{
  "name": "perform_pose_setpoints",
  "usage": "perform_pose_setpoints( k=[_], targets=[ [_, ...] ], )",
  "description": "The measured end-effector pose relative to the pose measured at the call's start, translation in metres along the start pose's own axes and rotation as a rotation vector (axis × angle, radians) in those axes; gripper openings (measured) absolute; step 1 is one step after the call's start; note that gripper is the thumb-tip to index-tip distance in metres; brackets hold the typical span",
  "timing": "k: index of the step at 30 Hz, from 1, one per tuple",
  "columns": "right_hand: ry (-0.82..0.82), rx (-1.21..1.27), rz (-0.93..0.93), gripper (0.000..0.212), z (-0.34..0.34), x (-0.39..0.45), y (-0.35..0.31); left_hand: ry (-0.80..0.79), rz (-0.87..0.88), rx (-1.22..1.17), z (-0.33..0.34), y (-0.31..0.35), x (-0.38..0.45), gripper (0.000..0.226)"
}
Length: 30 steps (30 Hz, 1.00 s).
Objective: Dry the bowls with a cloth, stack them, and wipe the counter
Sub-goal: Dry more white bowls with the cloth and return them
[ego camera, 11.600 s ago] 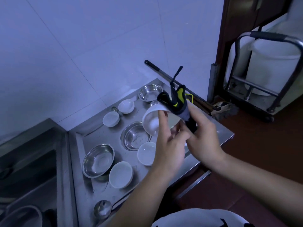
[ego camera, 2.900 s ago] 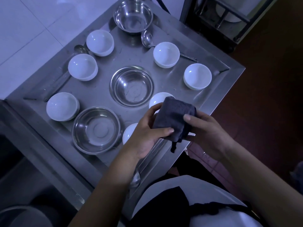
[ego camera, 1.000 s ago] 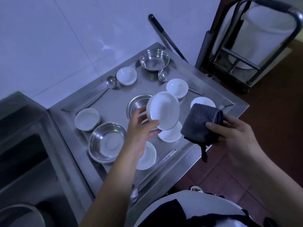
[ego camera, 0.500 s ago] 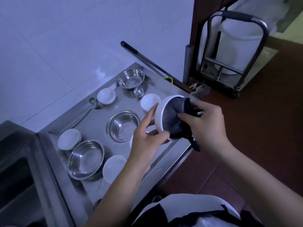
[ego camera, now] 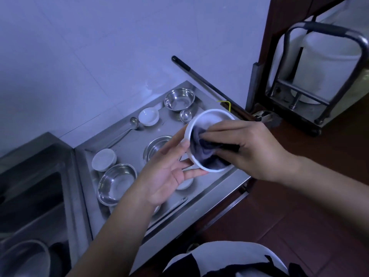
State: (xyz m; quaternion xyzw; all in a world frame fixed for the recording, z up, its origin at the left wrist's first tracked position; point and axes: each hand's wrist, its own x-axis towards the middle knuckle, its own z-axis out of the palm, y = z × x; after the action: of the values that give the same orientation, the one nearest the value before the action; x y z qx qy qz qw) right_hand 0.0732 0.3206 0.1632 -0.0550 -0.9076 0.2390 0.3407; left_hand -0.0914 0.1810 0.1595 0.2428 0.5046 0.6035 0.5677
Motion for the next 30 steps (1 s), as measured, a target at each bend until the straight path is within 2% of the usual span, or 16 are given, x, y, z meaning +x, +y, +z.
perform_pose_setpoints(
  k=[2,4,7,10,13,15,18,20,22,26,28,30],
  targets=[
    [-0.078,-0.133,-0.200,0.027,-0.004,0.009,-0.001,-0.026,0.008,-0.040,-0.006,0.006,-0.006,0.059],
    [-0.125,-0.206,-0.321,0.029,-0.004,0.018,0.000,-0.028,0.034,-0.042,-0.010,0.011,-0.010,0.056],
    [-0.042,-0.269,-0.328,0.033,0.007,0.030,-0.004,0.046,0.123,-0.003,-0.012,0.019,-0.016,0.055],
    [0.186,-0.105,-0.051,0.038,0.036,0.035,-0.018,0.119,0.276,0.057,-0.017,0.026,-0.023,0.064],
    [0.301,0.399,0.406,0.021,0.058,0.046,-0.043,0.150,0.353,0.145,-0.030,0.030,-0.032,0.069],
    [0.353,0.639,0.633,0.013,0.066,0.055,-0.057,0.156,0.363,0.166,-0.043,0.027,-0.035,0.070],
    [0.423,0.822,0.897,0.015,0.076,0.067,-0.074,0.151,0.359,0.164,-0.059,0.023,-0.037,0.072],
    [0.424,0.998,1.097,0.015,0.078,0.076,-0.079,0.142,0.374,0.172,-0.070,0.021,-0.037,0.071],
    [0.378,1.123,1.243,0.024,0.081,0.084,-0.084,0.154,0.379,0.185,-0.081,0.018,-0.037,0.075],
    [0.292,1.111,1.295,0.025,0.088,0.099,-0.091,0.175,0.391,0.127,-0.099,0.013,-0.037,0.074],
    [0.222,1.118,1.246,0.026,0.085,0.103,-0.096,0.210,0.361,-0.021,-0.106,0.015,-0.038,0.064],
    [0.074,1.052,1.141,0.022,0.075,0.107,-0.105,0.202,0.292,-0.192,-0.114,0.018,-0.040,0.042]
  ],
)
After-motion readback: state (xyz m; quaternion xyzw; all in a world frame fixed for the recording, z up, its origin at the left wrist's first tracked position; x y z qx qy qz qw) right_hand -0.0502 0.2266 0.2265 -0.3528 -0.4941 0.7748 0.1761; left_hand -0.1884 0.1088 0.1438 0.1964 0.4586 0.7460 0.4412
